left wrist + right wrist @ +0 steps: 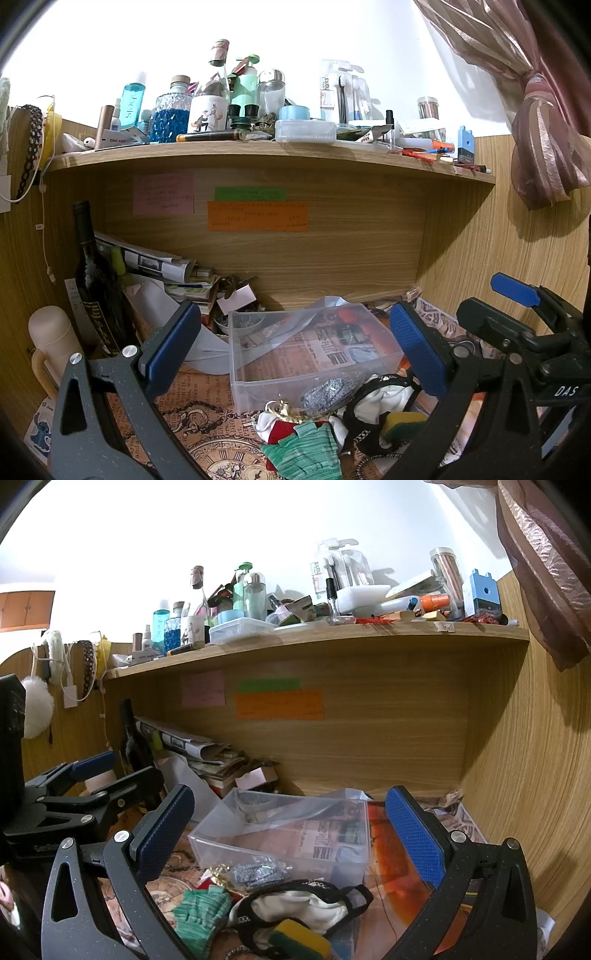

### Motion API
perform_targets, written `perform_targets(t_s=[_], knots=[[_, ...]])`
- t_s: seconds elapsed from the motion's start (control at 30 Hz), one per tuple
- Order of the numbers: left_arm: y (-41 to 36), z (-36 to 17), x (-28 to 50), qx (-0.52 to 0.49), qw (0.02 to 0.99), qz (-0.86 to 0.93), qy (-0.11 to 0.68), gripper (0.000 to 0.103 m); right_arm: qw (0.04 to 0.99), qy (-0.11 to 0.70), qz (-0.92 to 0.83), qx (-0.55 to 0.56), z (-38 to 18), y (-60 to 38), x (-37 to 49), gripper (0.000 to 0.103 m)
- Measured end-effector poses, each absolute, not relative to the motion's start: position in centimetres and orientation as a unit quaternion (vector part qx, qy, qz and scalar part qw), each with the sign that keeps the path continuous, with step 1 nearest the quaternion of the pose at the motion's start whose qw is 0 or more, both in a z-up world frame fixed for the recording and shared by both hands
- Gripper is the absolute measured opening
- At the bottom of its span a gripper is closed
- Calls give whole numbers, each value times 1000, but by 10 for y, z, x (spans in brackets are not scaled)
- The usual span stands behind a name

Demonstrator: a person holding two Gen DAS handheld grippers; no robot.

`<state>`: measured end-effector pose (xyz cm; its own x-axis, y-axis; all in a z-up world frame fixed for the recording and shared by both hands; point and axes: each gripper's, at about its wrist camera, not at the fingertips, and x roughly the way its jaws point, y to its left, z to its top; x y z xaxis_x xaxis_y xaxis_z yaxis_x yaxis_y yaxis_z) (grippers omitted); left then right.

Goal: Organize soft objects

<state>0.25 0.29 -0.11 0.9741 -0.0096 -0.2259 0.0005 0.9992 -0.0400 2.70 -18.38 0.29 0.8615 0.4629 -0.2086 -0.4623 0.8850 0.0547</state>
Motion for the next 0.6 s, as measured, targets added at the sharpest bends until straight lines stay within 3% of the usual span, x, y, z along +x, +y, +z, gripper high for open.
perform_targets(t_s=[0.6], knots=[[3, -1, 2, -20, 993, -3, 113, 103, 965, 108, 241, 4, 4, -185, 26, 103]])
